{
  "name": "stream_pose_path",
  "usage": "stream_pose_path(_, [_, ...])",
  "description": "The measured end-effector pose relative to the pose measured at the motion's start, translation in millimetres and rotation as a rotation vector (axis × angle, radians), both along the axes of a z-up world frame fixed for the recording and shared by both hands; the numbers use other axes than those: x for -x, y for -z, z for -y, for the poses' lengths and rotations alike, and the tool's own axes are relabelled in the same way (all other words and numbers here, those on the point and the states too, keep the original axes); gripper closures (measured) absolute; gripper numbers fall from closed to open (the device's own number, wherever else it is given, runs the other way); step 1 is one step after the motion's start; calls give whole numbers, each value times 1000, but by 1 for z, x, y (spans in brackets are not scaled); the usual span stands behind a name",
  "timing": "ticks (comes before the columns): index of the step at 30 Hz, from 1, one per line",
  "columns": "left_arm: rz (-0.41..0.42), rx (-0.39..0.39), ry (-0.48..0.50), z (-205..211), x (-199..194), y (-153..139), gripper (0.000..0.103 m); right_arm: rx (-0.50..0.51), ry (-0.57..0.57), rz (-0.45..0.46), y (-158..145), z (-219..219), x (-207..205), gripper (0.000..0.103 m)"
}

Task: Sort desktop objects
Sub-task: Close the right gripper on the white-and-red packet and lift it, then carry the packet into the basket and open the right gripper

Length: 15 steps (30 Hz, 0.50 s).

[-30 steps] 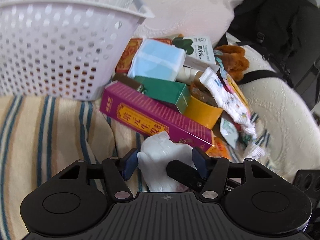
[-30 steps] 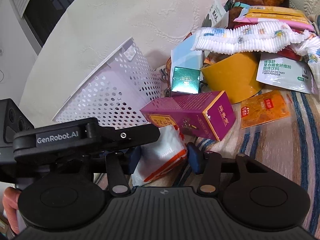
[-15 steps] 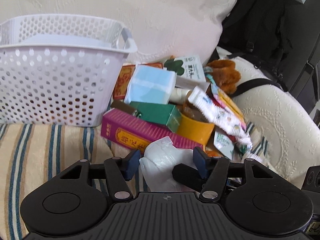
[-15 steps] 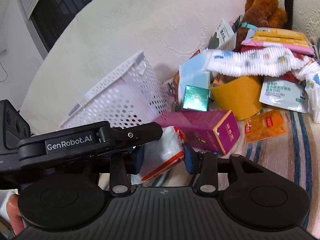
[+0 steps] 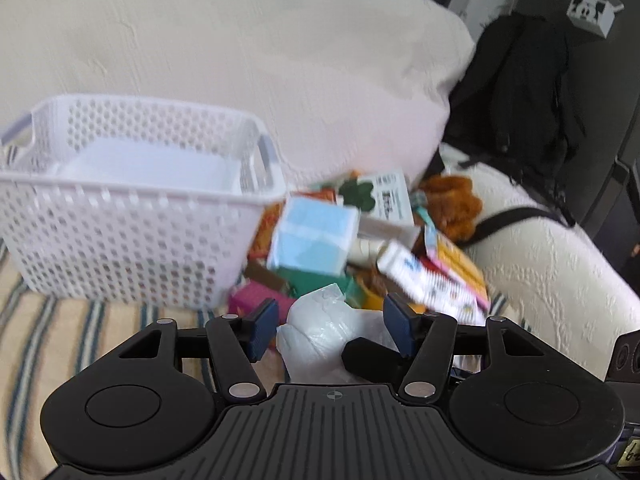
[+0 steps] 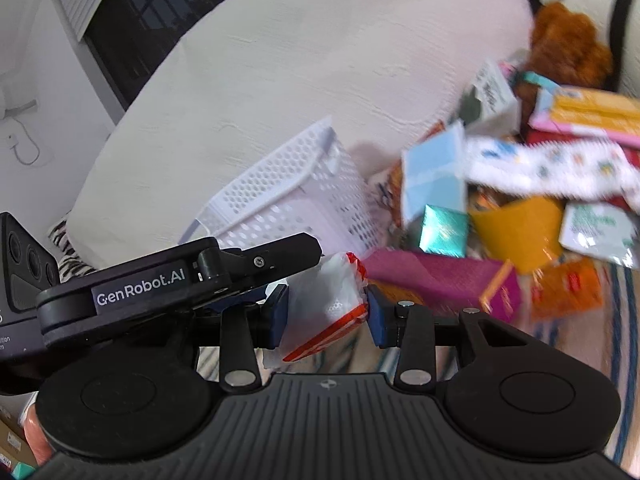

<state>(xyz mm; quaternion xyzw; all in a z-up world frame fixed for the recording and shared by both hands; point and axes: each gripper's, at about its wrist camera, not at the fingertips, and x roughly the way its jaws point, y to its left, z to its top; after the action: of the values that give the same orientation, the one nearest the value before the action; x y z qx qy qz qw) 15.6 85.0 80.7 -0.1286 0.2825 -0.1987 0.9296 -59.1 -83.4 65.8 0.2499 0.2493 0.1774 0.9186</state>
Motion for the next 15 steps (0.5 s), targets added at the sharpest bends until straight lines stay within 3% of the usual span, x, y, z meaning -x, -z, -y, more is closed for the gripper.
stream_pose_path(9, [124,-57,-127,-27,-27,-68,34,49,-78,134,-66,-37,-47,58])
stream_pose_path(15, [193,-110,-237,-50,-48,-92,33,88,-92,188,-91,-64,-84,58])
